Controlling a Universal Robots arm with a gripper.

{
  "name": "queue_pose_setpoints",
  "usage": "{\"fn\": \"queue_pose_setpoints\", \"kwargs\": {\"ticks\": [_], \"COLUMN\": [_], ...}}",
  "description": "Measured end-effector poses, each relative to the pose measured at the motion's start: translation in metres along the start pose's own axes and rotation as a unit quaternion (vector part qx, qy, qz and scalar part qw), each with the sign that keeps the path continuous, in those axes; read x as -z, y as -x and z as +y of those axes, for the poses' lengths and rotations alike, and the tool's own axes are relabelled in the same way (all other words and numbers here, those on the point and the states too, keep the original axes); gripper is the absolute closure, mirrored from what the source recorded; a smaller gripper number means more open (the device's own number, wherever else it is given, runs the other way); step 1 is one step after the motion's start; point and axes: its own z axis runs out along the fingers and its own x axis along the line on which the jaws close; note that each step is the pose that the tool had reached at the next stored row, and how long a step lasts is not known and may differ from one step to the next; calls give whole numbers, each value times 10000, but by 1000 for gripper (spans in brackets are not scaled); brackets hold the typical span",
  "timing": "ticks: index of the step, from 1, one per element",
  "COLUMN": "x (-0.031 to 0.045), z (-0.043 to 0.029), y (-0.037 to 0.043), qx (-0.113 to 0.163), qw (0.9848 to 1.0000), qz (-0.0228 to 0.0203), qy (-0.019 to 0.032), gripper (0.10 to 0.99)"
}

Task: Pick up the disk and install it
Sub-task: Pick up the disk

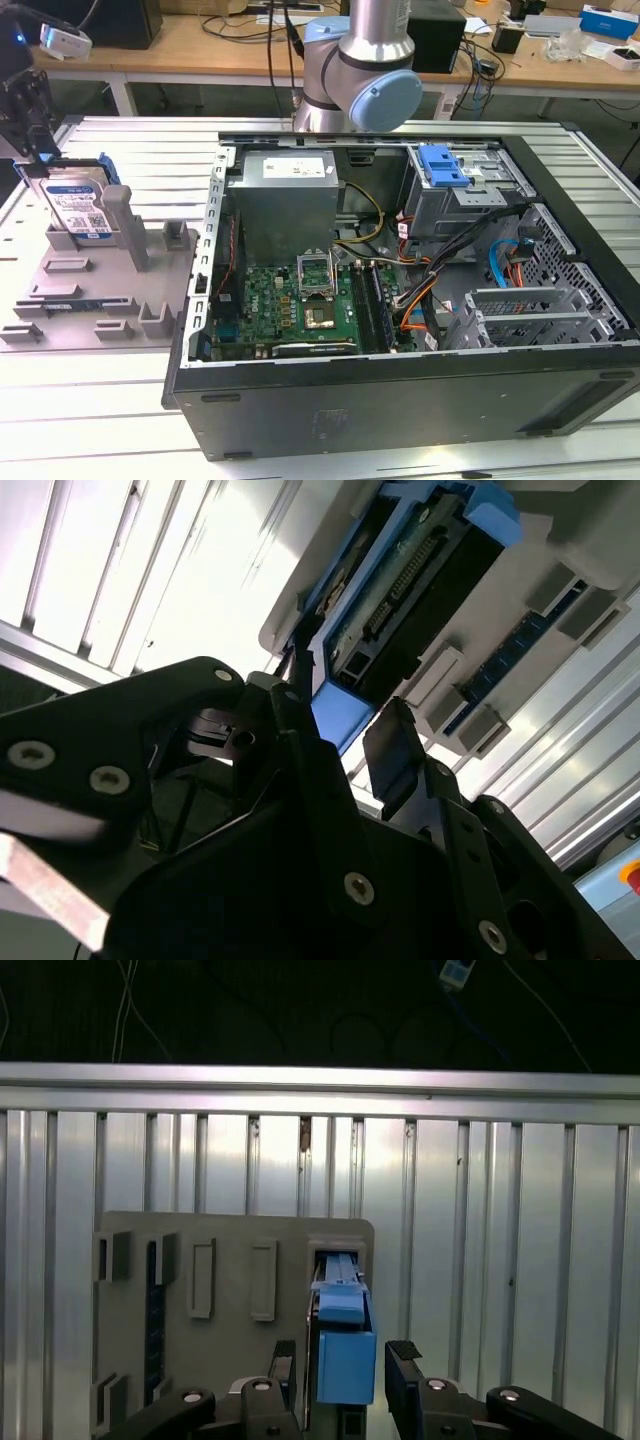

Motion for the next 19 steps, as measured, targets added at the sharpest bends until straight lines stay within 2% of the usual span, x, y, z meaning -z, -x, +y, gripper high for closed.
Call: {"fn": "queue_pose_setpoints", "kwargs": {"ticks": [10,19], "x": [-135,-172], "z": [8,8], "y": [7,9], "qx": [0,-16], "qw": [10000,10000], "qz": [0,-6], "qy": [0,0], "gripper": [604,604]}}
